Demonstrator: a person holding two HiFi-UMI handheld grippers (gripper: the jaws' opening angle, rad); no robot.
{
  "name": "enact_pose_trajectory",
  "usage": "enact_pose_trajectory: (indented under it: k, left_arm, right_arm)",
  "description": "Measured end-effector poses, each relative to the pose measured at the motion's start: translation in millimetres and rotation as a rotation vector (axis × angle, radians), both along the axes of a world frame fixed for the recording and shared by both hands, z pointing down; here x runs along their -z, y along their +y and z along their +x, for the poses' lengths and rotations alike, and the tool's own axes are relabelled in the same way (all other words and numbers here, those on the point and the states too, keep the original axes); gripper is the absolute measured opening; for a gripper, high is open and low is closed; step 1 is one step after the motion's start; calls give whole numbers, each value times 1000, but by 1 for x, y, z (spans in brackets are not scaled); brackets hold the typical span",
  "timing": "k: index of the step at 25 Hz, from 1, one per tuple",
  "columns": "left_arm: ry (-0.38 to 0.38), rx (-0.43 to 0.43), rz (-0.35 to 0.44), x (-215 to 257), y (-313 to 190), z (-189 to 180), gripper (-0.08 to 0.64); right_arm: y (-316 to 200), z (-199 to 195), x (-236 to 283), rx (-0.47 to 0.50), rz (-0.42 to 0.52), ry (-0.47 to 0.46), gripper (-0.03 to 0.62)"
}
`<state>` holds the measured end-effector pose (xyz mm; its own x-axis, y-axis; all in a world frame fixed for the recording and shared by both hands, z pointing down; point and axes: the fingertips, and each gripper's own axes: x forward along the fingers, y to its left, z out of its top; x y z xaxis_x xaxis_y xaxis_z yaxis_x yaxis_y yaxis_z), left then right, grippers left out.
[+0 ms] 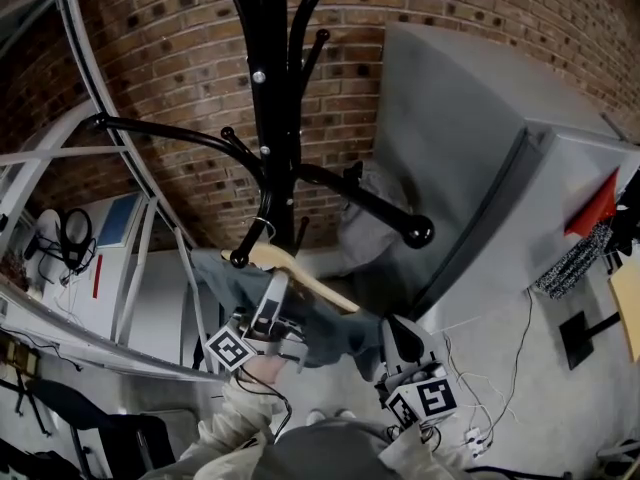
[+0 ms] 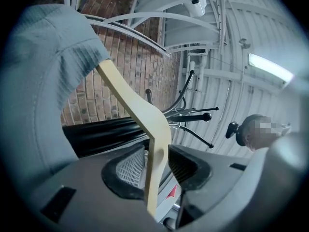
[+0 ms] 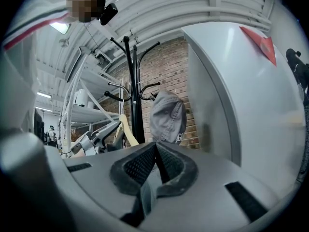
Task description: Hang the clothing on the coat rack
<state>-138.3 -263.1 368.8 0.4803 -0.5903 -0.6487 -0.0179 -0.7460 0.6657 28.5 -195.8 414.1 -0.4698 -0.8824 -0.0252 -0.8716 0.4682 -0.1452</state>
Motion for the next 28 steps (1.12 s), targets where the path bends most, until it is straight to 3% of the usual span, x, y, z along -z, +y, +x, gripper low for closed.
enact_pose_trajectory:
  k: [7, 13, 18, 23, 28]
  left_arm:
    - [-45, 40, -25, -16, 18, -7, 153]
    - [-350, 147, 4, -30, 43, 2, 109]
    - [-474, 203, -6, -42, 63, 2, 78]
    - [-666, 258, -40, -65, 76, -2, 35]
    - [-791, 330, -68, -79, 91, -11, 13]
  right_arm:
    - [8, -8, -6, 31, -22, -2, 23]
    - [15, -23, -1, 90, -5, -50, 23]
    - [20, -38, -12, 142, -20, 1, 23]
    - [24, -52, -16, 186, -34, -11, 23]
    - [28, -61, -26, 229, -64, 32, 23]
